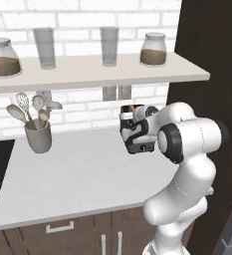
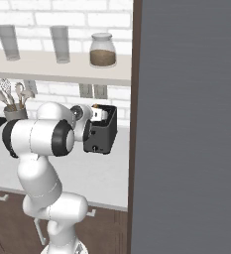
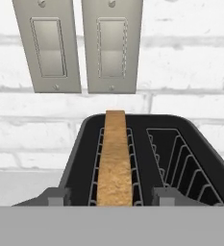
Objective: Start the toaster. Once the lever pops up, take the bread to the plate on the dining counter.
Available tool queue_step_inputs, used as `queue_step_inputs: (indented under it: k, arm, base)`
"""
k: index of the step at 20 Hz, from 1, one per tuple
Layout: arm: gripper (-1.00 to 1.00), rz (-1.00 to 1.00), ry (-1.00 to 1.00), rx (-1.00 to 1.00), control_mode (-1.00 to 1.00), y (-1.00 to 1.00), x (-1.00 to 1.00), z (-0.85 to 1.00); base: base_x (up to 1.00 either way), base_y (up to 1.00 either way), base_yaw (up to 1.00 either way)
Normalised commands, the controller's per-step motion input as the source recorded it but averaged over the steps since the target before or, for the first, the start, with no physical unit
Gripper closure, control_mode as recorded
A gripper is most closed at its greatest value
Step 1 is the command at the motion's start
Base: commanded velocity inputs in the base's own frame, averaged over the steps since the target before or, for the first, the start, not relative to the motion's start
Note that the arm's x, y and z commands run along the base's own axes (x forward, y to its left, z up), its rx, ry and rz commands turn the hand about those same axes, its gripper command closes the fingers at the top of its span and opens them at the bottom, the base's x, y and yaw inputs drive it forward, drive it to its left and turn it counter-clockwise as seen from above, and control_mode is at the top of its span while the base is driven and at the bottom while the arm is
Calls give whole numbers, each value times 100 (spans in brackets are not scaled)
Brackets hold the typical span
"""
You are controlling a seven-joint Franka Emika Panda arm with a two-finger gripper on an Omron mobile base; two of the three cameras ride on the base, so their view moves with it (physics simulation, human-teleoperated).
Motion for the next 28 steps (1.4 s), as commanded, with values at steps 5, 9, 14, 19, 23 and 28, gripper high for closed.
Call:
queue_step_inputs:
  k: [5,9,14,19,23,28]
  arm:
    - [100,0,0,0,-100,0,0,0]
    - [100,0,0,0,-100,0,0,0]
    - [100,0,0,0,-100,0,0,0]
    - [100,0,0,0,-100,0,0,0]
    - [100,0,0,0,-100,0,0,0]
    - [100,0,0,0,-100,0,0,0]
  base:
    - [0,0,0]
    - [0,0,0]
    - [0,0,0]
    - [0,0,0]
    - [0,0,0]
    - [0,0,0]
